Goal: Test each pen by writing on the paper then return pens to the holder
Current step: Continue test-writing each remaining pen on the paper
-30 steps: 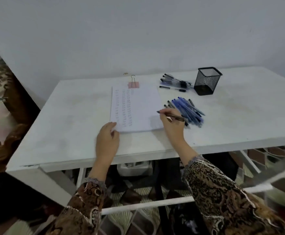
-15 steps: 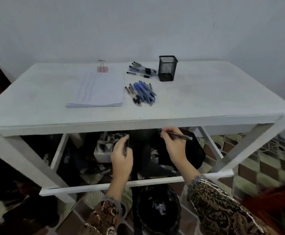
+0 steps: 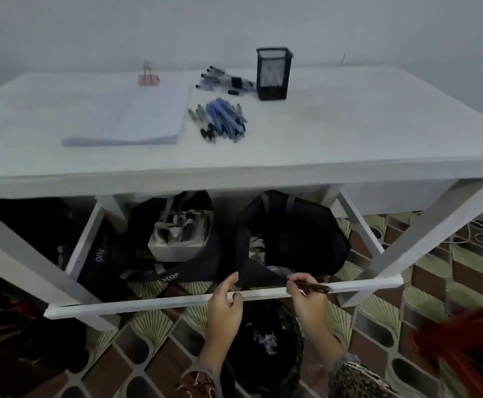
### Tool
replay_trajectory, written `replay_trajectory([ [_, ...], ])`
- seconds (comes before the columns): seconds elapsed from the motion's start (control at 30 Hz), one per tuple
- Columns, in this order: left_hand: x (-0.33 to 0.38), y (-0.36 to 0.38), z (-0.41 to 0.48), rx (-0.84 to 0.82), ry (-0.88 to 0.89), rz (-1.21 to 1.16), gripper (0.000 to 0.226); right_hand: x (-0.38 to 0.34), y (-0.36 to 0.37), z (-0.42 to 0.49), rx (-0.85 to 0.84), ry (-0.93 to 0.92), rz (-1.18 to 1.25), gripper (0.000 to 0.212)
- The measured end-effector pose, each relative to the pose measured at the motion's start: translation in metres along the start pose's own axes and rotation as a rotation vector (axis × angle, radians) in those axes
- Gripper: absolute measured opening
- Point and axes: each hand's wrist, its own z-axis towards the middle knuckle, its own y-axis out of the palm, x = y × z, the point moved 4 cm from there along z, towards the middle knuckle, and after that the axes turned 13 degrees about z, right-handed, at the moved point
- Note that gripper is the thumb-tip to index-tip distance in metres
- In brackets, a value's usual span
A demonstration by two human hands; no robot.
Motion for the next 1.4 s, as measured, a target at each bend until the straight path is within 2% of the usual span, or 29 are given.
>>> replay_trajectory([
  [0.23, -0.142, 0.093, 0.042, 0.016, -0.019, -0.096, 0.039, 0.196, 0.002, 0.034, -0.063, 0.0, -0.147, 0.034],
  [0.37, -0.226, 0.158, 0.065, 0.017, -0.029, -0.152, 0.042, 0.326, 0.0, 0.058, -0.217, 0.163, -0.345, 0.03],
  [0.5, -0.273, 0.198, 0.081, 0.001, -0.012, -0.15, 0.044, 0.41, -0.004, 0.074, -0.465, 0.291, -0.575, 0.044],
  [0.57, -0.289, 0.212, 0.092, 0.0, -0.008, -0.159, 0.043, 0.444, -0.005, 0.083, -0.542, 0.35, -0.573, 0.04],
  [0.63, -0.299, 0.222, 0.098, -0.005, 0.003, -0.164, 0.044, 0.469, -0.009, 0.089, -0.609, 0.265, -0.779, 0.029],
  [0.7, -0.304, 0.227, 0.1, -0.013, 0.018, -0.153, 0.045, 0.488, -0.012, 0.088, -0.63, 0.309, -0.799, 0.015],
  [0.73, -0.305, 0.229, 0.101, -0.009, 0.019, -0.155, 0.046, 0.498, -0.014, 0.089, -0.673, 0.328, -0.792, 0.017],
  [0.8, -0.307, 0.229, 0.103, 0.001, -0.003, -0.166, 0.046, 0.49, -0.014, 0.09, -0.678, 0.26, -0.826, 0.028],
  [0.87, -0.303, 0.225, 0.1, 0.006, -0.025, -0.168, 0.045, 0.464, -0.008, 0.085, -0.632, 0.261, -0.842, 0.027],
  [0.97, -0.286, 0.211, 0.091, 0.015, -0.053, -0.162, 0.044, 0.416, -0.003, 0.072, -0.532, -0.028, -0.866, 0.021],
  [1.07, -0.252, 0.189, 0.082, 0.031, -0.063, -0.18, 0.043, 0.36, 0.006, 0.063, -0.255, -0.252, -0.649, 0.012],
  [1.13, -0.219, 0.168, 0.076, 0.042, -0.059, -0.21, 0.043, 0.31, 0.018, 0.059, -0.148, -0.29, -0.502, 0.012],
  [1.23, -0.161, 0.127, 0.066, 0.056, -0.035, -0.241, 0.042, 0.225, 0.04, 0.049, -0.059, -0.331, -0.364, 0.014],
  [1.4, -0.04, 0.035, 0.05, 0.112, 0.061, -0.247, 0.043, 0.064, 0.085, 0.027, -0.053, -0.43, -0.21, 0.016],
])
